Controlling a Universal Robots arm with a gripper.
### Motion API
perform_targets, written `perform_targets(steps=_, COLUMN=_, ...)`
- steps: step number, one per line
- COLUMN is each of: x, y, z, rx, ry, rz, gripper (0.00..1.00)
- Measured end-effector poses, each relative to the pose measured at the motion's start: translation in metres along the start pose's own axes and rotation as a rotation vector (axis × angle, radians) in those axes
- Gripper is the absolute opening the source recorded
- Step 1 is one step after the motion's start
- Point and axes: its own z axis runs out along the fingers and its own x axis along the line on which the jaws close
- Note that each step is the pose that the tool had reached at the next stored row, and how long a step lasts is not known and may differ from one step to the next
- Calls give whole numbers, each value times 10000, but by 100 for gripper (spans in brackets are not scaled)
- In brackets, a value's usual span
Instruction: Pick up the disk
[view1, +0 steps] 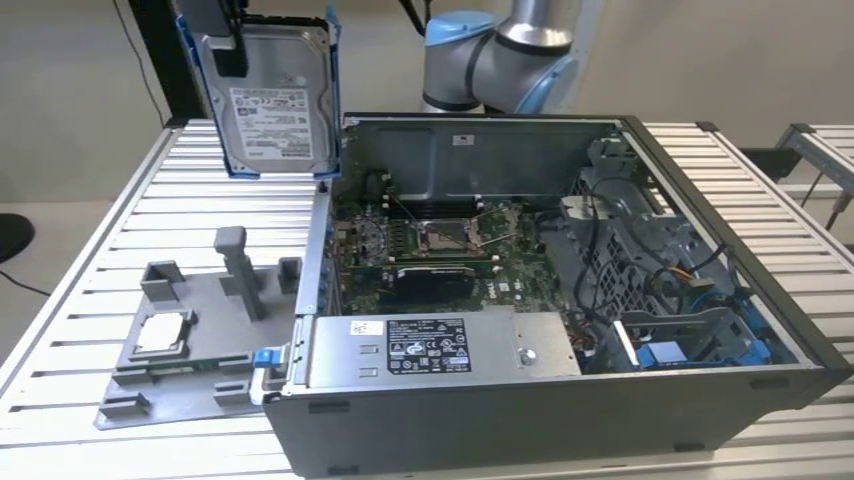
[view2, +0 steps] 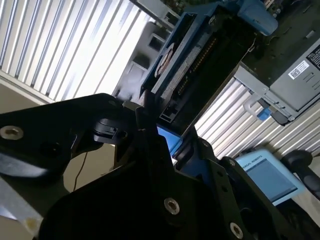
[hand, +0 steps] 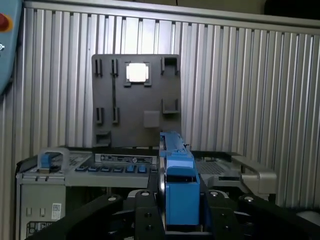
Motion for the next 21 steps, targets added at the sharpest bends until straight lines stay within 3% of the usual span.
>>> perform_targets(steps=16, x=183, y=-721, z=-44, rx=-243, ry=-10, rz=20, gripper=0)
perform_targets(steps=19, x=236, y=-855, z=-54, rx=-261, ry=-11, rz=21, gripper=0)
perform_targets(steps=21, x=288, y=-906, z=-60, rx=-261, ry=-10, rz=20, gripper=0)
